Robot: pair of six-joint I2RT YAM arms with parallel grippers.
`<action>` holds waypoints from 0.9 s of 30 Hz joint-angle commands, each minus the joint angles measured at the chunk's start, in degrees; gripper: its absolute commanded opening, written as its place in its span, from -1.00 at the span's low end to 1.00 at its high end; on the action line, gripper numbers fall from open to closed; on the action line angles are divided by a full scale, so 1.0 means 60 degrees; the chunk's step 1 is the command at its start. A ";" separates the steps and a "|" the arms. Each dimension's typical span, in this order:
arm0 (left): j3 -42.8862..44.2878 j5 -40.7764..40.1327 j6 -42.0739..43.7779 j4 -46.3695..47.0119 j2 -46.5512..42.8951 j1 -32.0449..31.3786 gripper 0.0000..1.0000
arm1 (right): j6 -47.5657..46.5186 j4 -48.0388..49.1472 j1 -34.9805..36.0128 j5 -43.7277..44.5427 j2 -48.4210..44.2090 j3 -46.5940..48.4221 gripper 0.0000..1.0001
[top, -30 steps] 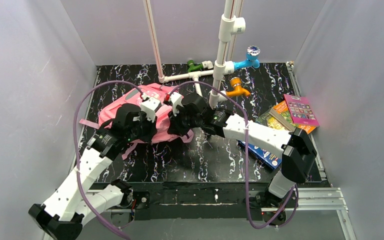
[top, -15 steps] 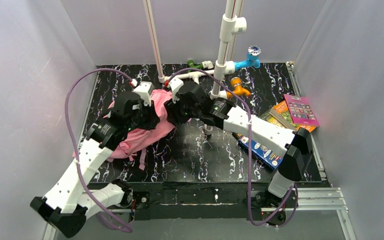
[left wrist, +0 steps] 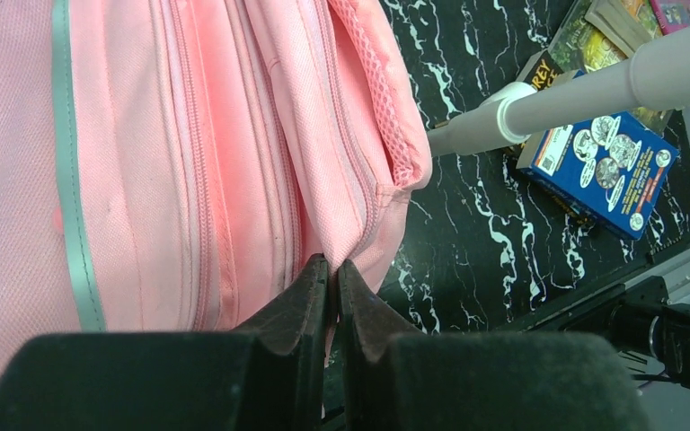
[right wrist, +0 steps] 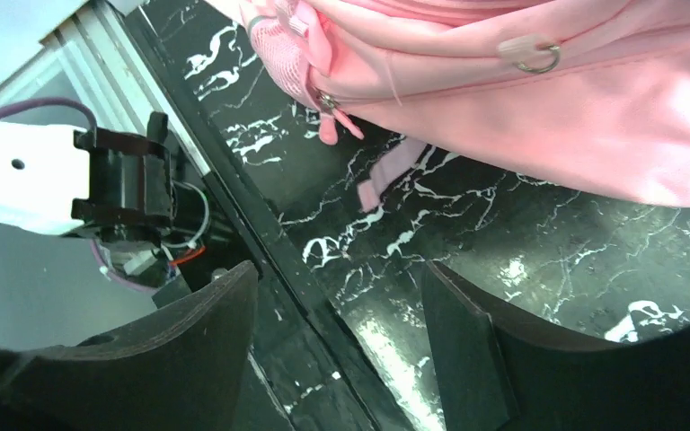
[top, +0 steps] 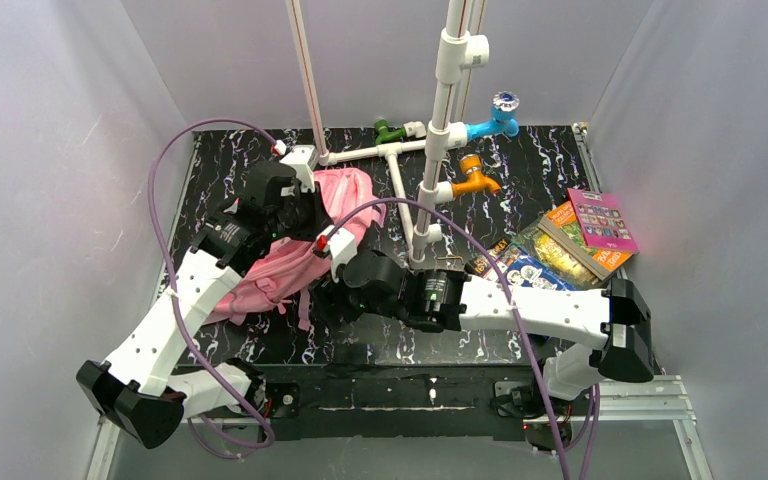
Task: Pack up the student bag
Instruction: Unzip the student bag at the center of the board.
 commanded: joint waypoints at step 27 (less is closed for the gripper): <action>0.1128 0.0675 0.0371 -0.0648 -0.1457 -0.0010 -1.00 | 0.2581 0.6916 -0.1337 0.0403 0.0628 -0.2048 -0.58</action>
